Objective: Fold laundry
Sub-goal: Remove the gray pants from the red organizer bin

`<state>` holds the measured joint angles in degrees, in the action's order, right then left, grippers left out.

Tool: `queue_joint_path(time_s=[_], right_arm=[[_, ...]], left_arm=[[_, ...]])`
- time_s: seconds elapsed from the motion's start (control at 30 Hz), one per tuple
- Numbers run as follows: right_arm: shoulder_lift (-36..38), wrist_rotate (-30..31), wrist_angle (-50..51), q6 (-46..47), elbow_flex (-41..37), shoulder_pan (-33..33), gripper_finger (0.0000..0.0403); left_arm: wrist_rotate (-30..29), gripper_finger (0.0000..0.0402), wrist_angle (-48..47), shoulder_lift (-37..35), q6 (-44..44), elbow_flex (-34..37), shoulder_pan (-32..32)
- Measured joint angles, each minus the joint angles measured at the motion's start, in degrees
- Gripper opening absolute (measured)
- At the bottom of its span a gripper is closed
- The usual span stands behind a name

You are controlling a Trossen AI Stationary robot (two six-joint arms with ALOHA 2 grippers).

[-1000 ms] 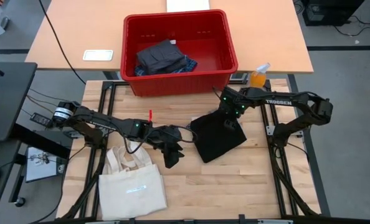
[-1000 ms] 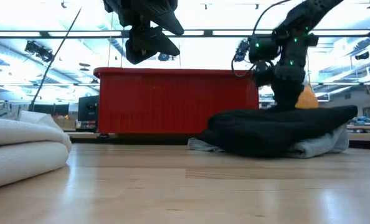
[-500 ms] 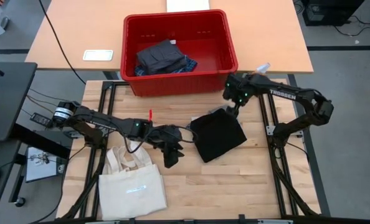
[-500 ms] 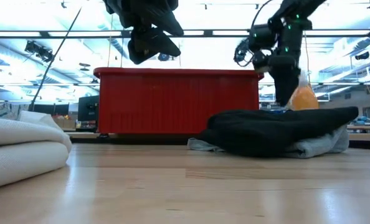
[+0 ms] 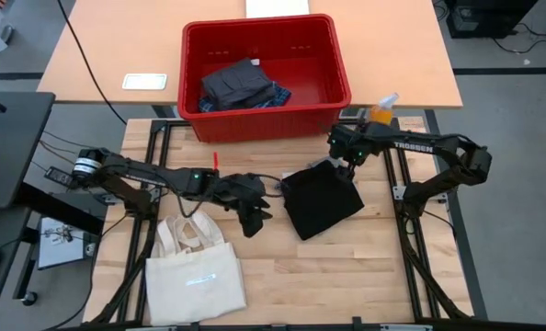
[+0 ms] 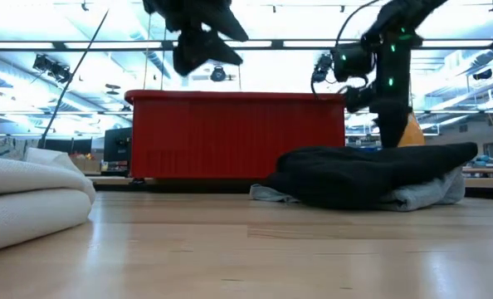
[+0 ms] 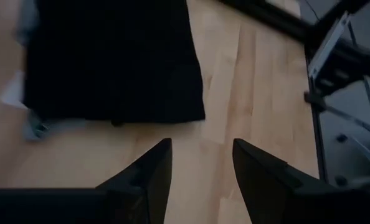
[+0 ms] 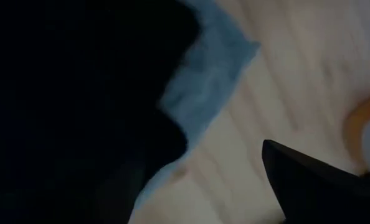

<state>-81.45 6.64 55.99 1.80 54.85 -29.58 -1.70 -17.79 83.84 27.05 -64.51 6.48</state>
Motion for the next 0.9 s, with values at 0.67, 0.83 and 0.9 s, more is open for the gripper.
queue_joint_path(time_s=[0.67,0.83,0.9], right_arm=[[8.4,-16.4,-2.3,13.8,8.4,3.6,0.0254],[12.3,-26.5,-14.8,15.3,12.3,5.3,0.0254],[13.4,-26.5,-18.4,18.5,13.1,5.9,0.0254]], left_arm=[[-3.4,0.0172,3.5,-7.5,-4.2,0.0,-4.9],[-5.6,0.0172,7.8,-7.5,-6.1,0.0,-9.8],[-6.3,0.0172,9.8,-7.9,-6.0,0.0,-12.3]])
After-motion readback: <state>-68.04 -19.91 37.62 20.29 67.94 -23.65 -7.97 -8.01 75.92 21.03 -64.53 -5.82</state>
